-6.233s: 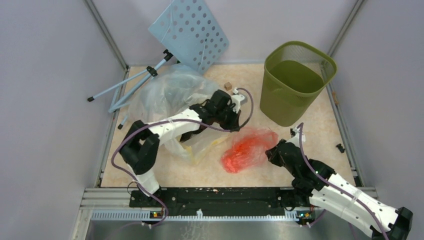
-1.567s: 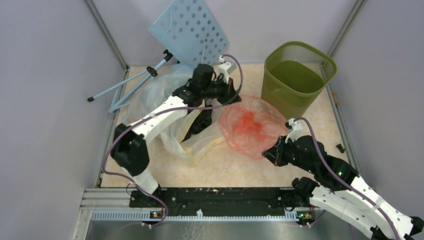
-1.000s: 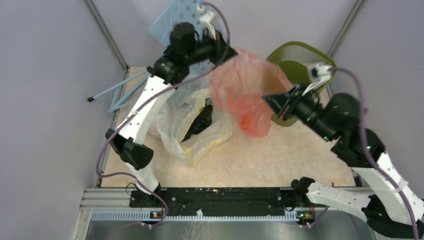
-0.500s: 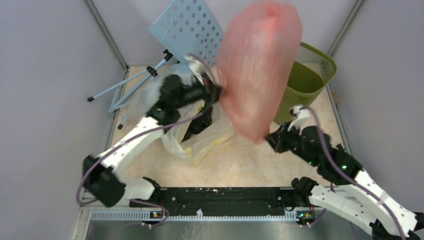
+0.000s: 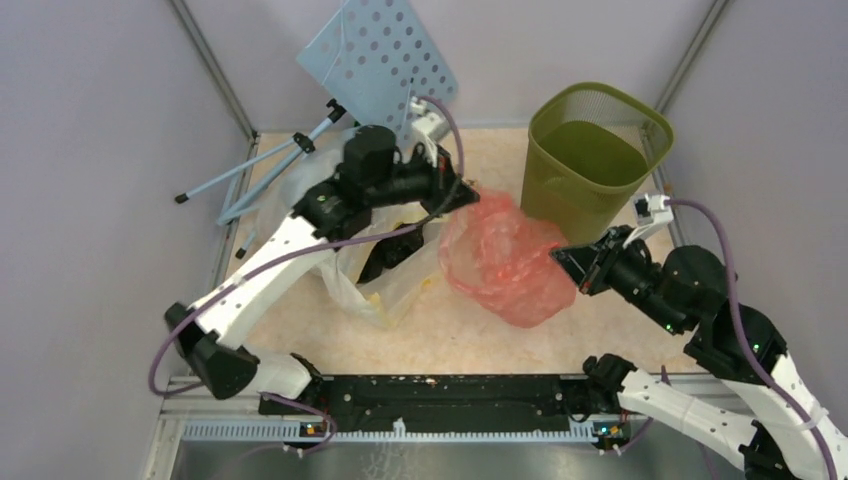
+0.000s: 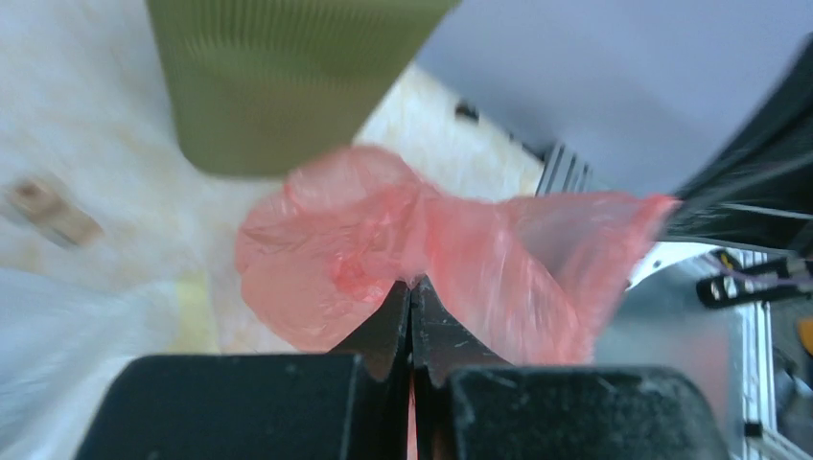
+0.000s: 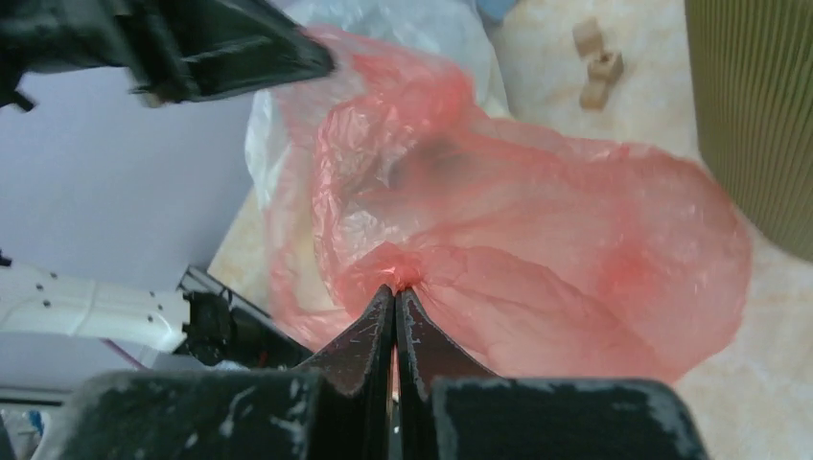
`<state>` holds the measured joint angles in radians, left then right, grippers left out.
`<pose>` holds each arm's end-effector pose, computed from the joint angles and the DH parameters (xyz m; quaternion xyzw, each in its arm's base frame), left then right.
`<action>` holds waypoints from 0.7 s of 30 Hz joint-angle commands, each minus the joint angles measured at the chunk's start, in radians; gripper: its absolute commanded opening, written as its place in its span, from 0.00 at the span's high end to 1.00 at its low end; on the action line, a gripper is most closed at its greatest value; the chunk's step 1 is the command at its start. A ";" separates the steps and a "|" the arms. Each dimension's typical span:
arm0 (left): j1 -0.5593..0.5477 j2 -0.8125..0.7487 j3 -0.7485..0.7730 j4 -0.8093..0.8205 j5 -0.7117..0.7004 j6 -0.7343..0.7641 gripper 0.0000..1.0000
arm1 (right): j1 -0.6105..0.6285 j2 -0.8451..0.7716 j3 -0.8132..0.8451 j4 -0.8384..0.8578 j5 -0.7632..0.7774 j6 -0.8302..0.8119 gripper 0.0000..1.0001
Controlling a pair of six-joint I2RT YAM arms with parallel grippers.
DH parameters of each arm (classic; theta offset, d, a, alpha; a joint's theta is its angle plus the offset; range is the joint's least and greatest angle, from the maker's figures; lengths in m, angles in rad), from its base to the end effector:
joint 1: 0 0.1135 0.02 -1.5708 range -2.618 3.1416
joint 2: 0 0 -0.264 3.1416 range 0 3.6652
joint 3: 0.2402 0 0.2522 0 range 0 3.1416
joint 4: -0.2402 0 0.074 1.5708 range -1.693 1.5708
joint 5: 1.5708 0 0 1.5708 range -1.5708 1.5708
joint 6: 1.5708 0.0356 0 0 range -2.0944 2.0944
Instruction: Put the trash bags into the trash bin
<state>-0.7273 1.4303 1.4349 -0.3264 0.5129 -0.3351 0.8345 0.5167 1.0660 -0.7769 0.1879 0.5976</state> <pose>0.2329 -0.2307 0.4028 0.2984 0.7408 -0.4639 0.3834 0.0548 0.0505 0.3984 -0.0341 0.7808 0.3512 0.5156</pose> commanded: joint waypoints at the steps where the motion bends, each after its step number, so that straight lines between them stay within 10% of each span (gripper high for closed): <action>1: 0.020 -0.096 0.164 -0.230 -0.129 0.016 1.00 | -0.003 0.077 0.138 0.010 0.079 -0.135 1.00; 13: 0.120 -0.176 0.049 -0.178 -0.031 -0.096 1.00 | -0.004 0.066 0.049 -0.042 0.022 -0.104 1.00; 21: 0.182 -0.181 0.121 -0.077 0.015 -0.154 1.00 | -0.003 0.030 0.146 -0.109 0.330 -0.110 1.00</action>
<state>-0.5728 1.2915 1.4967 -0.5213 0.4957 -0.4419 0.8345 0.5549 1.1358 -0.8684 0.3340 0.4984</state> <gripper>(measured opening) 0.003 0.003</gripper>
